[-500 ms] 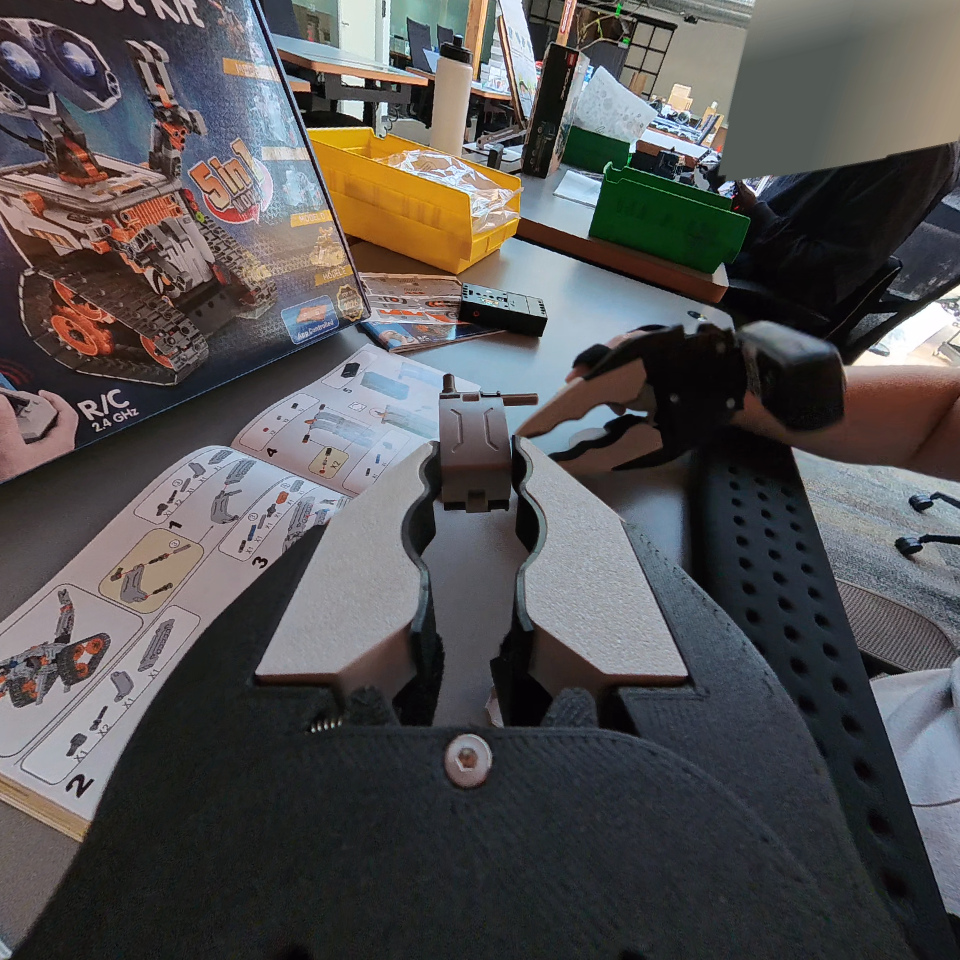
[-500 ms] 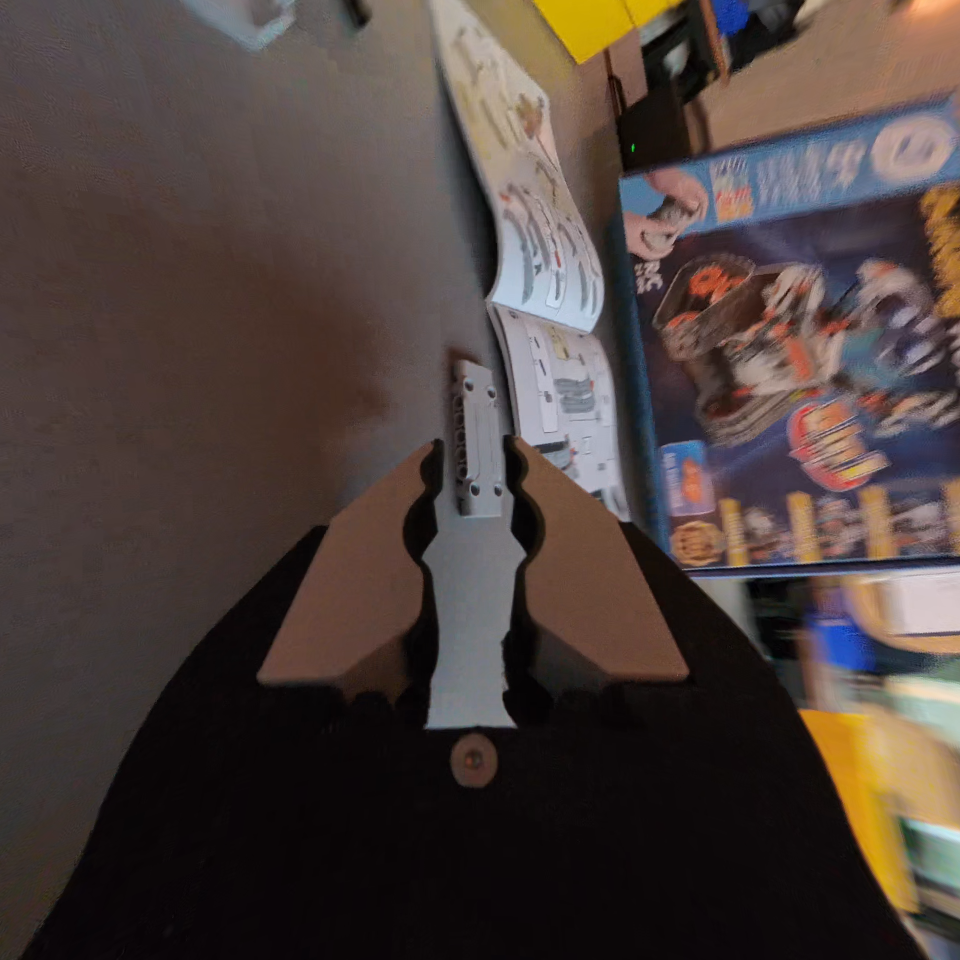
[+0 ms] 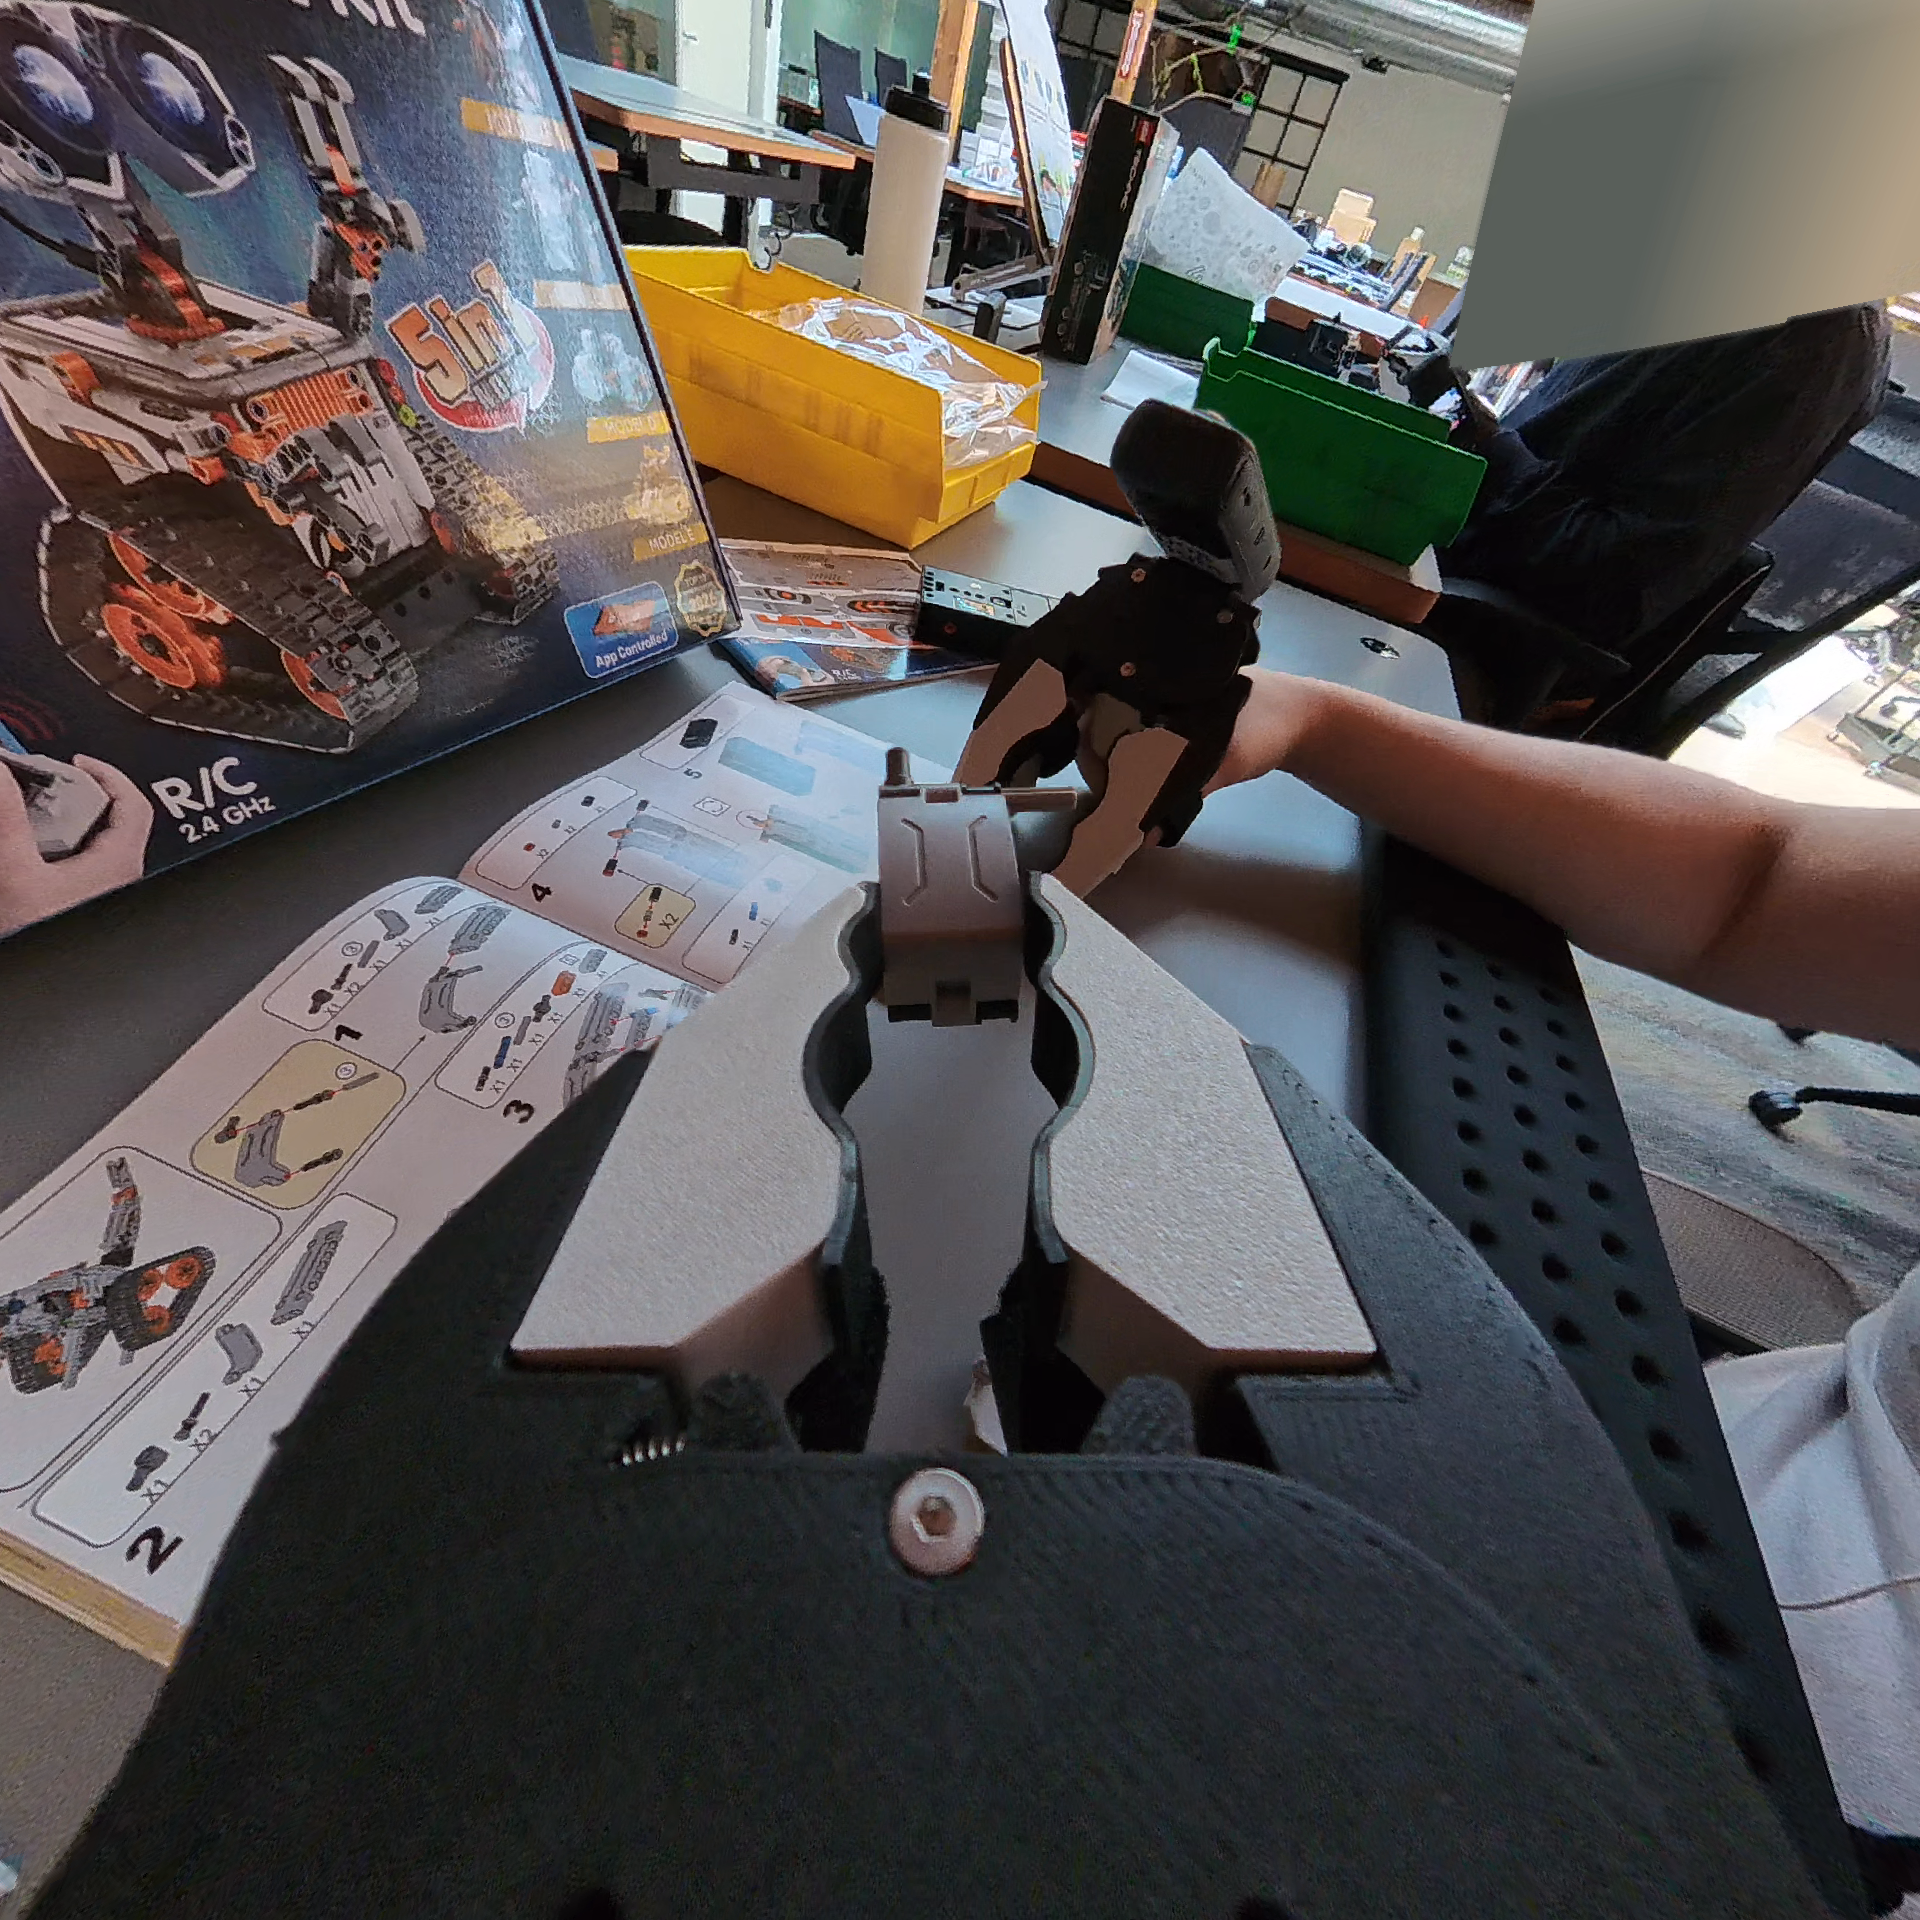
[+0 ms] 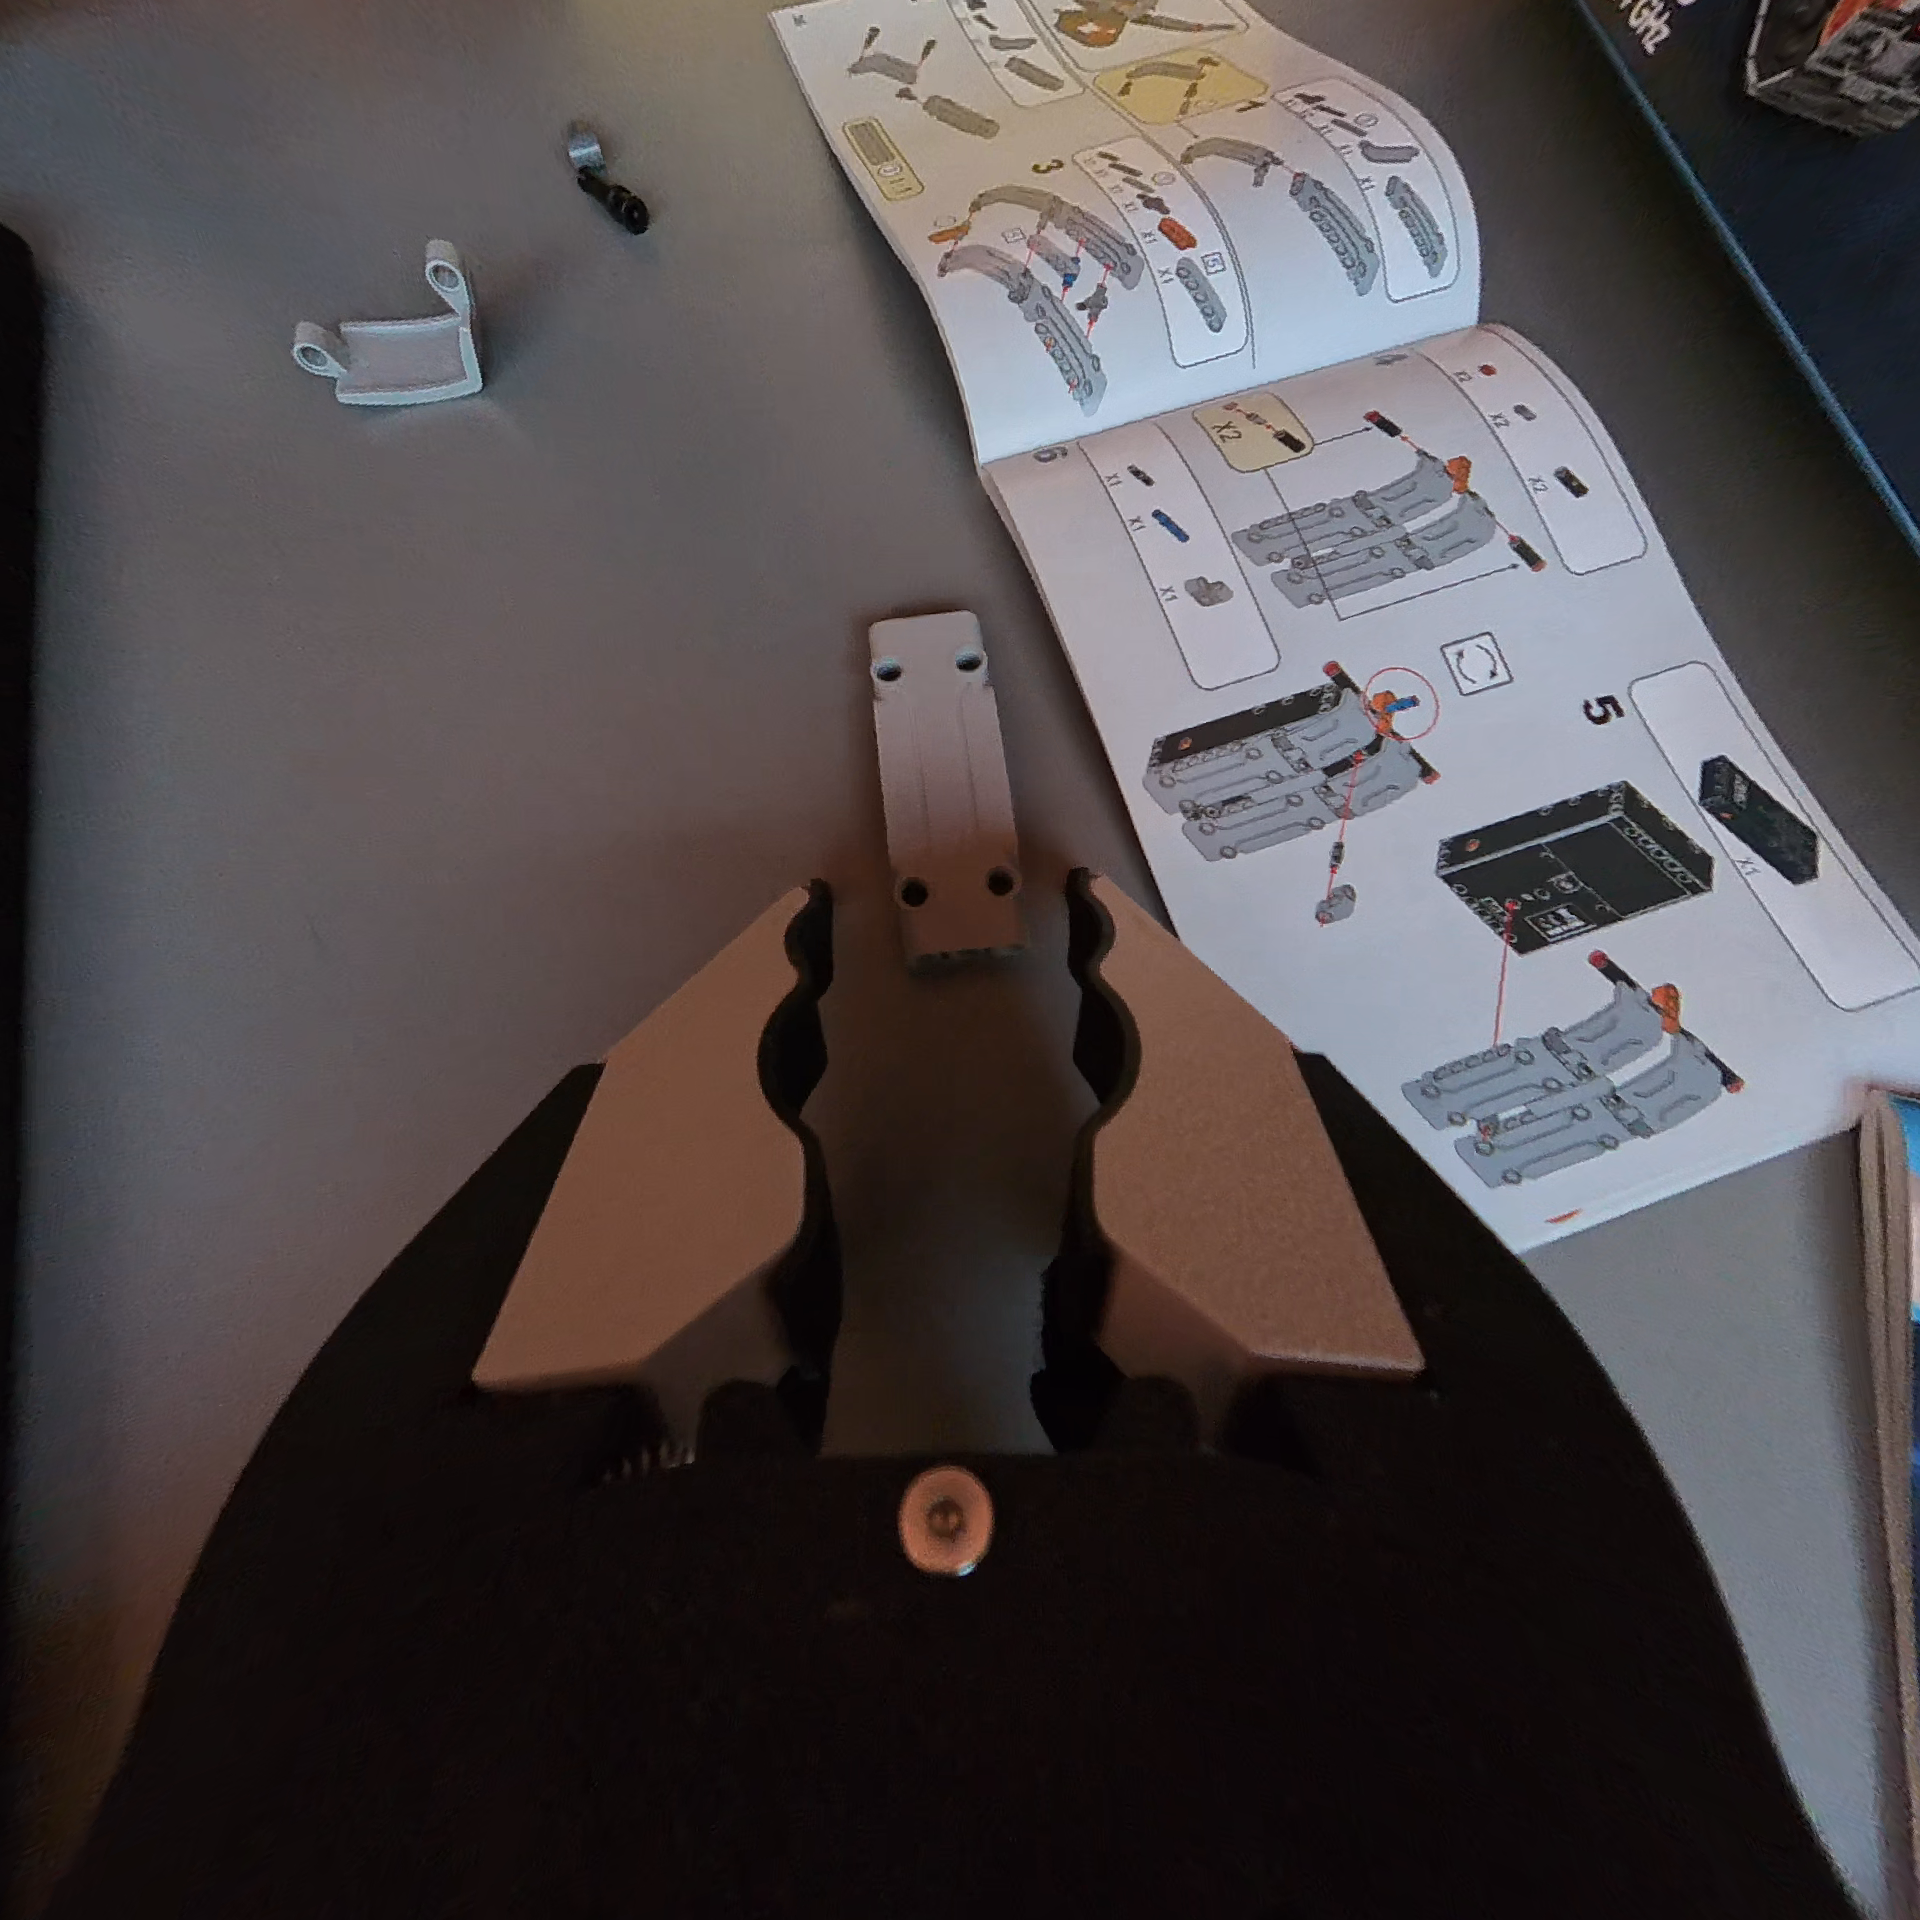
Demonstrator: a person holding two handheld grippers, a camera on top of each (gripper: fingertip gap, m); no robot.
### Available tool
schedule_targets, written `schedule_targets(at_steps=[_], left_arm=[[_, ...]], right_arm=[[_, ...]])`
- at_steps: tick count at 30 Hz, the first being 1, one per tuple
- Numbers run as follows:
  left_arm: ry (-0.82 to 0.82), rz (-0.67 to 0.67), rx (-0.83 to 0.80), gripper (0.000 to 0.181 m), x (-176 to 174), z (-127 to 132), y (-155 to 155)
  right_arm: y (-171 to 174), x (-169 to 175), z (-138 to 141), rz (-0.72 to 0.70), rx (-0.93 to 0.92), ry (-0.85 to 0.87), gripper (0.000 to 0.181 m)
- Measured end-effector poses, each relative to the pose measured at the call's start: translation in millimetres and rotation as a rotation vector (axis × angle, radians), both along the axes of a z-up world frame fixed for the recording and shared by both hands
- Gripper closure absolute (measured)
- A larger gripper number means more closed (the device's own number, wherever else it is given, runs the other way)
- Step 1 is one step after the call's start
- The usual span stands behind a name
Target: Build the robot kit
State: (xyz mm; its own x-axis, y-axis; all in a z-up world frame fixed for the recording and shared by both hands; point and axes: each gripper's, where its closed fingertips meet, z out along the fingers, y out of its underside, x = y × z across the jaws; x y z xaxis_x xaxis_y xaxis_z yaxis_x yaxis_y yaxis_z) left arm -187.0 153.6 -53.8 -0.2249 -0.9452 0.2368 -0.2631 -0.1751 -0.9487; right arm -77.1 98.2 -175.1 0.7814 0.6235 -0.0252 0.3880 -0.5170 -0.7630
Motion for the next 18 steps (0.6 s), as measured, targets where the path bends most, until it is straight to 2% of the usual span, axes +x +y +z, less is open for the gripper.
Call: schedule_targets(at_steps=[2,3,7,12,18], left_arm=[[-0.015,0.024,0.011,0.157,-1,5,3],[-0.03,0.038,0.015,0.157,-2,8,5],[-0.109,0.167,0.051,0.157,-8,25,26],[-0.157,0.319,0.059,0.156,-20,38,51],[-0.103,0.286,-0.069,0.157,-15,24,52]], right_arm=[[0,3,1,-0.005,0.008,-0.005,0.142],[-3,1,1,0.017,0.013,-0.003,0.158],[3,-5,6,0.03,0.061,-0.012,0.158],[19,-13,44,0.014,0.104,0.298,0.158],[17,-1,49,-0.017,-0.013,0.507,0.158]])
